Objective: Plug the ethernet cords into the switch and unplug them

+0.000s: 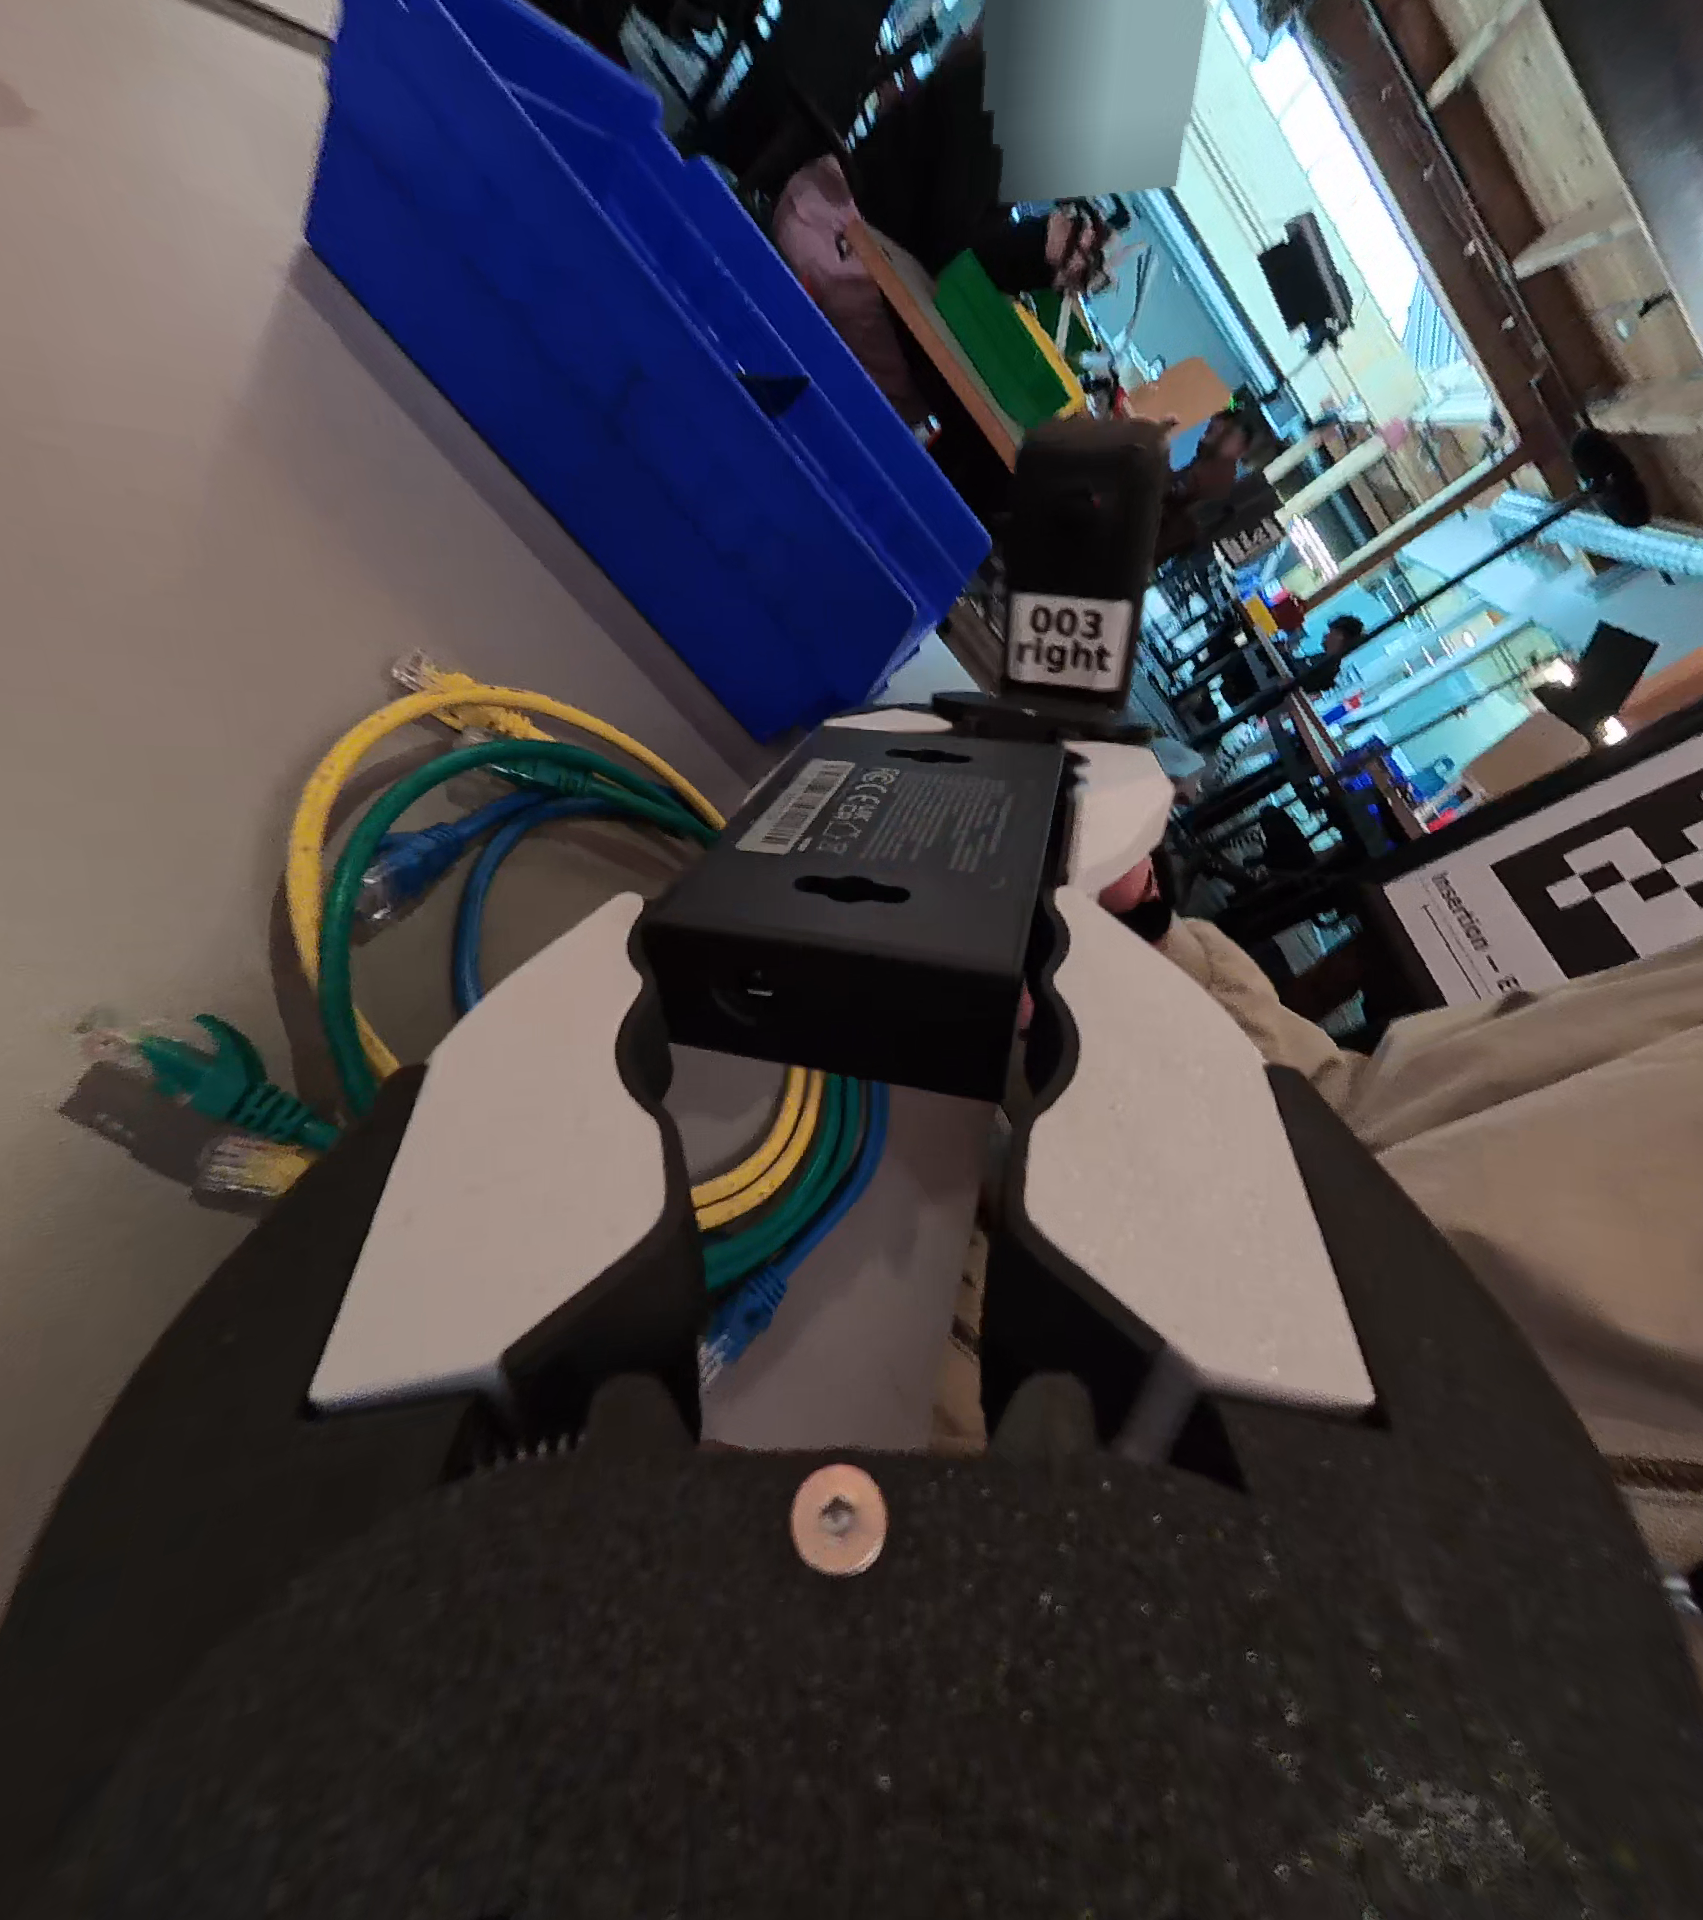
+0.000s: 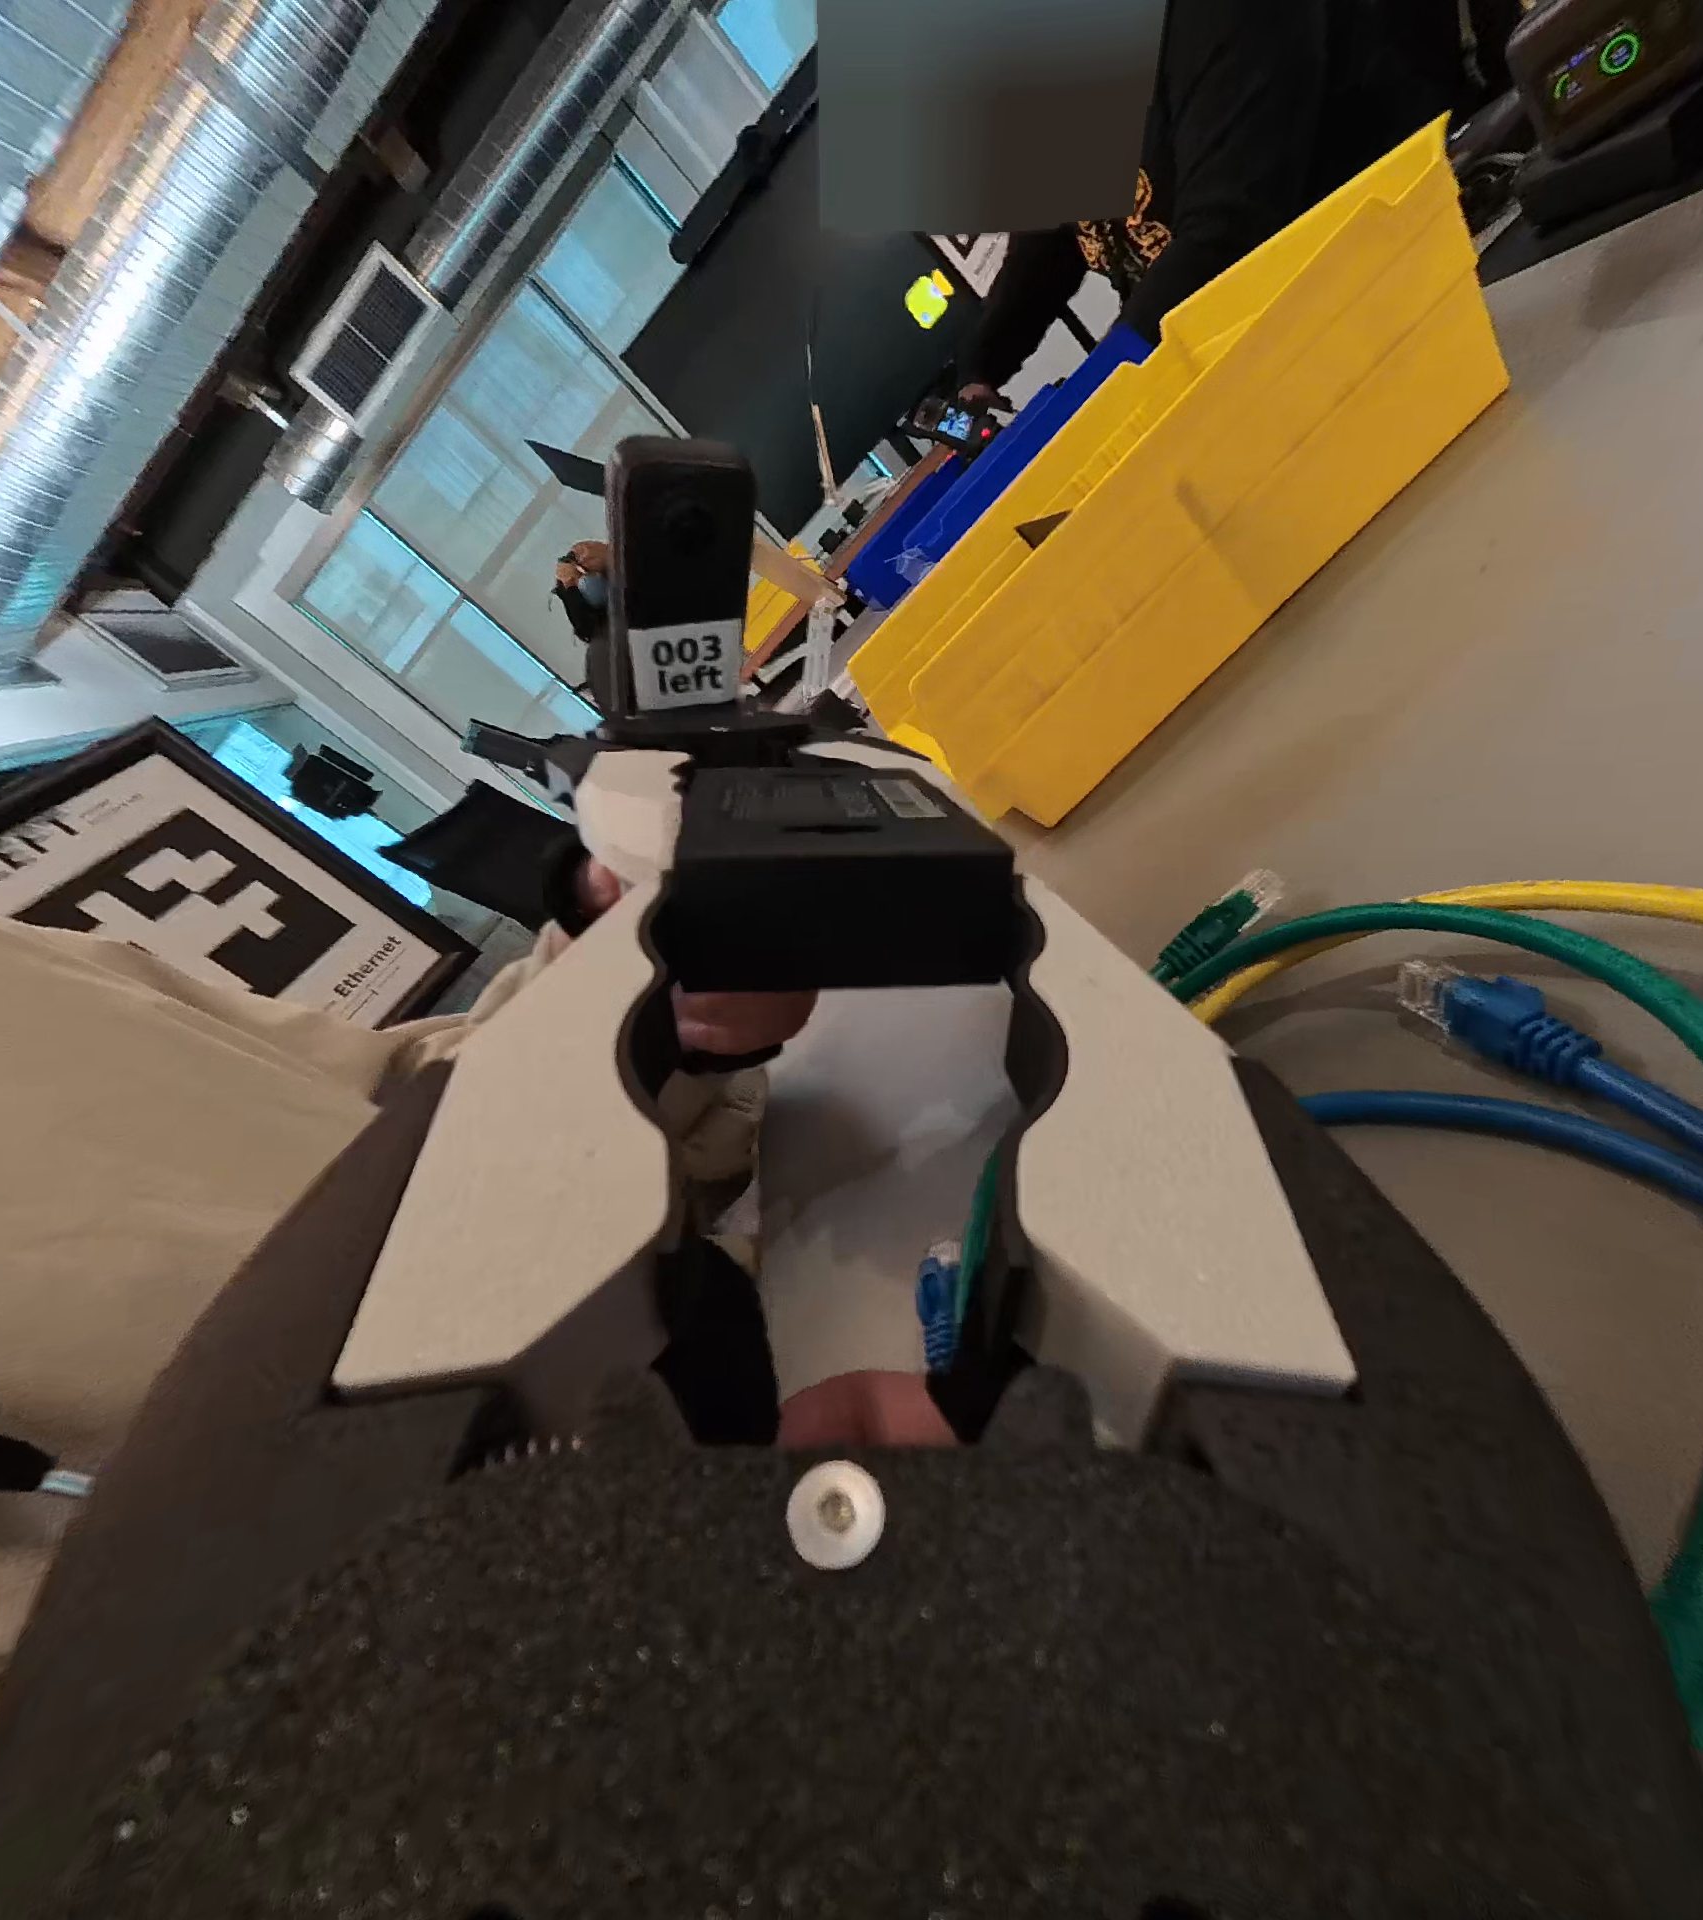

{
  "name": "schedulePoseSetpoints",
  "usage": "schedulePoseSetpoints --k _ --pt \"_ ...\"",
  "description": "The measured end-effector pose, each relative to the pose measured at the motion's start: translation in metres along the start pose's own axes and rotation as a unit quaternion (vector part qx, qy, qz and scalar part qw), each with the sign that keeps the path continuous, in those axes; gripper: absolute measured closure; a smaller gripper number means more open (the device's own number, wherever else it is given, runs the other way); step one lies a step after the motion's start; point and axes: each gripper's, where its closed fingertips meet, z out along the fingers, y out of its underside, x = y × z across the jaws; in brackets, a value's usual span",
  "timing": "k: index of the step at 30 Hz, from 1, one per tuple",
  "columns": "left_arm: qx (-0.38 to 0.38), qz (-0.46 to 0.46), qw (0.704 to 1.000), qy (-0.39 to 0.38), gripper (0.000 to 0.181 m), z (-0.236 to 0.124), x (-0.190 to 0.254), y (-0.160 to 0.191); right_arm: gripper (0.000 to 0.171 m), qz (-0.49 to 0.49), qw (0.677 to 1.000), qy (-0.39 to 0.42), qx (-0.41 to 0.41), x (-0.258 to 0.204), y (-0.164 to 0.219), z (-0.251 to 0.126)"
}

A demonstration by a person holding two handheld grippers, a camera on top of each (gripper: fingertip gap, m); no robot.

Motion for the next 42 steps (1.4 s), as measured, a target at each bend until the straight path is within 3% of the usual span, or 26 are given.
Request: schedulePoseSetpoints --k 7,12,15,18,20,25,30,34,39,42 --pt "0.069 -0.036 0.996 -0.039 0.116 -0.027 -0.029 -0.012 0.109 -0.061 0.996 0.07 -0.014 0.011 -0.001 -0.016" --pt "0.084 -0.042 0.995 -0.035 0.116 -0.031 -0.028 -0.006 0.108 -0.02 0.998 0.057 -0.009 0.01 0.002 -0.005" --pt "0.097 -0.006 0.991 -0.095 0.115 -0.046 -0.036 -0.007 0.109 -0.022 0.997 0.067 -0.023 0.016 0.004 -0.009" --pt "0.11 0.054 0.97 -0.211 0.115 -0.081 -0.055 -0.01 0.11 -0.085 0.984 0.153 -0.039 0.036 0.002 -0.029" --pt "0.129 0.062 0.961 -0.238 0.115 -0.099 -0.06 -0.01 0.11 -0.126 0.968 0.211 -0.057 0.049 0.005 -0.039" --pt "0.151 0.027 0.957 -0.248 0.115 -0.113 -0.077 -0.001 0.118 -0.199 0.937 0.256 -0.129 0.061 0.028 -0.029" --pt "0.139 0.049 0.952 -0.267 0.115 -0.11 -0.082 0.002 0.12 -0.105 0.955 0.241 -0.135 0.051 0.043 0.005" --pt "0.133 0.058 0.954 -0.263 0.115 -0.106 -0.08 0.003 0.133 -0.125 0.931 0.306 -0.156 0.049 0.067 0.03" --pt "0.13 0.056 0.958 -0.251 0.115 -0.107 -0.079 0.005 0.137 -0.138 0.918 0.36 -0.098 0.066 0.02 -0.007" --pt "0.133 0.049 0.96 -0.243 0.115 -0.108 -0.081 0.005 0.136 -0.126 0.914 0.364 -0.125 0.076 0.018 -0.028"
